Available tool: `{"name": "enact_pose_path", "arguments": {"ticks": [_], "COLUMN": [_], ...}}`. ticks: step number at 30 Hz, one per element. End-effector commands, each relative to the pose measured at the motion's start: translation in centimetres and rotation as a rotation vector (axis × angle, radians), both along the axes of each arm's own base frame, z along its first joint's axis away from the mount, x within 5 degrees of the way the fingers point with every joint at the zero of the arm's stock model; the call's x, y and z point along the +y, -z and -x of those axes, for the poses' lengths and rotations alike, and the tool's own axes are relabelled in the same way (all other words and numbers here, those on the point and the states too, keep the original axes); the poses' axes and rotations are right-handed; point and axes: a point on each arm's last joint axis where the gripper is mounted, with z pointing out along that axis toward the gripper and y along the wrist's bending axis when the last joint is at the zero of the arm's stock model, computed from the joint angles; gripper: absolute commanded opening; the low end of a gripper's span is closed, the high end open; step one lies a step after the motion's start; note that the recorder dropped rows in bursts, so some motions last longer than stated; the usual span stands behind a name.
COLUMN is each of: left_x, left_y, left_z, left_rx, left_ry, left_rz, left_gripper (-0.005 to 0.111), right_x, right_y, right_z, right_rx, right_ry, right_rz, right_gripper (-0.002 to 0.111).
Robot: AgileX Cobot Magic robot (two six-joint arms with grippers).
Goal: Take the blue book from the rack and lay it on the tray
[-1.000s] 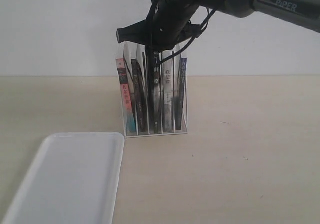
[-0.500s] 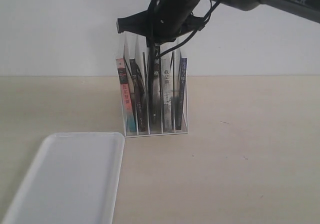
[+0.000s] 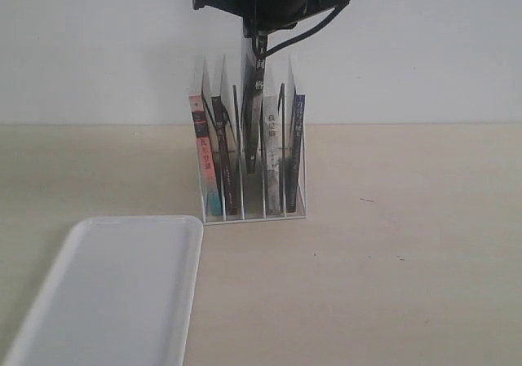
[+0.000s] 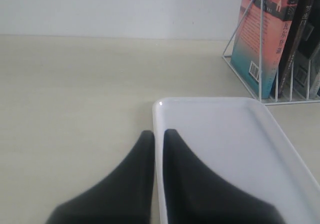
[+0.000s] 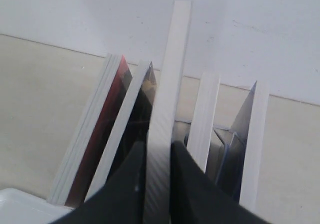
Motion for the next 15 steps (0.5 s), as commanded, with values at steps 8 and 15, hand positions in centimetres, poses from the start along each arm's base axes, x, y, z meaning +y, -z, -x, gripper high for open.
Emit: {"name": "enact_pose_path", "arguments": {"ticks": [8,15], "left_x": [0.0,0.0], "left_y": [0.1,0.1], "left_z": [0.0,0.0], "left_rx": [-0.004,-0.004], "left_ry": [-0.006,-0.006], "left_rz": [0.007,0.007], "left_gripper": [0.006,0.006], "right_x": [0.6,1.0], "right_y": [2.4,4.5], "right_z": [-0.7,-1.3], "right_rx": [-0.036,0.0], "right_ry": [0.002,0.011], "right_rz": [-0.042,-0.022], "right_gripper": [0.0,0.0]}}
